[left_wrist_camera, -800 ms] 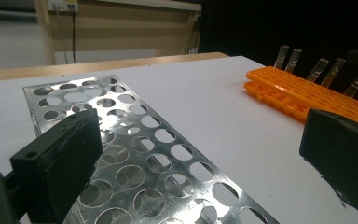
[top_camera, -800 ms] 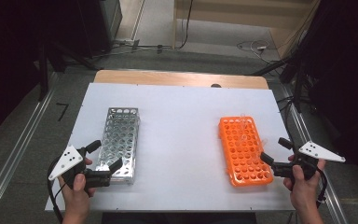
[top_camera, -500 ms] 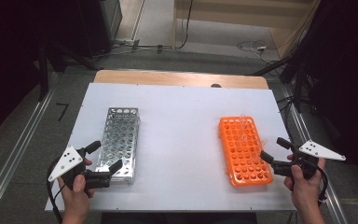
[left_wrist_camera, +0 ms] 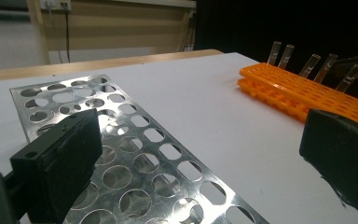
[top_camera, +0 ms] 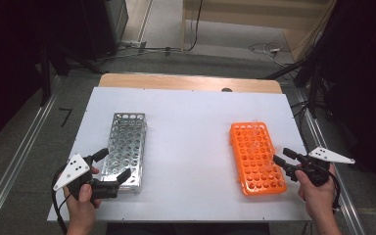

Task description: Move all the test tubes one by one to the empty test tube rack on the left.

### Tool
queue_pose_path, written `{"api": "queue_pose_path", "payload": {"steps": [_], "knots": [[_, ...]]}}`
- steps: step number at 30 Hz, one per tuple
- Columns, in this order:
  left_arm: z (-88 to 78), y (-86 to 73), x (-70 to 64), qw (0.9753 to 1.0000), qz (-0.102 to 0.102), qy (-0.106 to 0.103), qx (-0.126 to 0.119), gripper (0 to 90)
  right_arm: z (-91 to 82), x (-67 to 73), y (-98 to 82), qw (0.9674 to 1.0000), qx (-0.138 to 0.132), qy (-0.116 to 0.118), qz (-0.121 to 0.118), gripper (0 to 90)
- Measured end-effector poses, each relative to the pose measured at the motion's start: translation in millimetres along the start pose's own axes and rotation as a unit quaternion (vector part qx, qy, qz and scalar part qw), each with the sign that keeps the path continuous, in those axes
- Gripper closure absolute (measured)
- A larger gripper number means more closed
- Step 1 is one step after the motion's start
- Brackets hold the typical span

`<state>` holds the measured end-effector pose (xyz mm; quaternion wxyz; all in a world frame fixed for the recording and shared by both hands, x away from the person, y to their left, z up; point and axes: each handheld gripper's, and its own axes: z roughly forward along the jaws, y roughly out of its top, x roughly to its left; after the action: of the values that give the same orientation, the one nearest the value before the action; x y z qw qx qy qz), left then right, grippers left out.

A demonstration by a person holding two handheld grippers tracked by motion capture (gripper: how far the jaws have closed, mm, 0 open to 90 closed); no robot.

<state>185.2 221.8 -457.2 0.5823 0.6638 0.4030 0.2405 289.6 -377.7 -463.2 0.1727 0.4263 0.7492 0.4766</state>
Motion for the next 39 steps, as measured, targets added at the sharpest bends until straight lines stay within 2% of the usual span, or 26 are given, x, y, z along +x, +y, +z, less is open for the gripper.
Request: {"api": "queue_pose_path", "payload": {"steps": [1,3,8,14,21,26,30,33,39], "knots": [[0.4,-0.1,-0.4,1.0,0.0,0.0,0.0,0.0,0.0,0.0,0.0,1.0,0.0,0.0,0.0,45.0],[1.1,-0.2,-1.5,1.0,0.001,-0.002,0.001,0.0,6.6,-1.4,-1.9,0.9999,0.01,-0.002,-0.003,54.1],[1.6,0.6,-3.2,1.0,0.002,-0.004,0.0,0.0,16.4,-0.5,-3.5,0.9996,0.021,-0.002,-0.016,63.8],[2.6,1.1,-4.5,1.0,0.004,-0.005,0.001,0.0,23.8,2.7,-4.6,0.999,0.024,-0.018,-0.034,68.4],[3.5,2.1,-7.0,0.9999,0.004,-0.009,0.002,0.0,25.1,3.8,-3.9,0.9984,0.02,-0.035,-0.04,73.6],[3.9,4.8,-10.6,0.9999,0.01,-0.009,0.003,0.0,20.4,2.9,0.7,0.9991,0.01,-0.026,-0.03,73.9],[5.9,11.6,-19.1,0.9997,0.022,-0.012,0.004,0.0,11.2,6.0,11.2,0.9992,0.003,-0.031,-0.026,73.9],[7.4,14.5,-22.7,0.9994,0.028,-0.02,0.007,0.0,2.5,7.5,19.8,0.9996,-0.006,-0.023,-0.016,73.9],[11.4,24.0,-32.7,0.9989,0.03,-0.031,0.018,0.0,-10.7,15.5,33.3,0.9993,-0.016,-0.027,-0.021,74.0]]}}
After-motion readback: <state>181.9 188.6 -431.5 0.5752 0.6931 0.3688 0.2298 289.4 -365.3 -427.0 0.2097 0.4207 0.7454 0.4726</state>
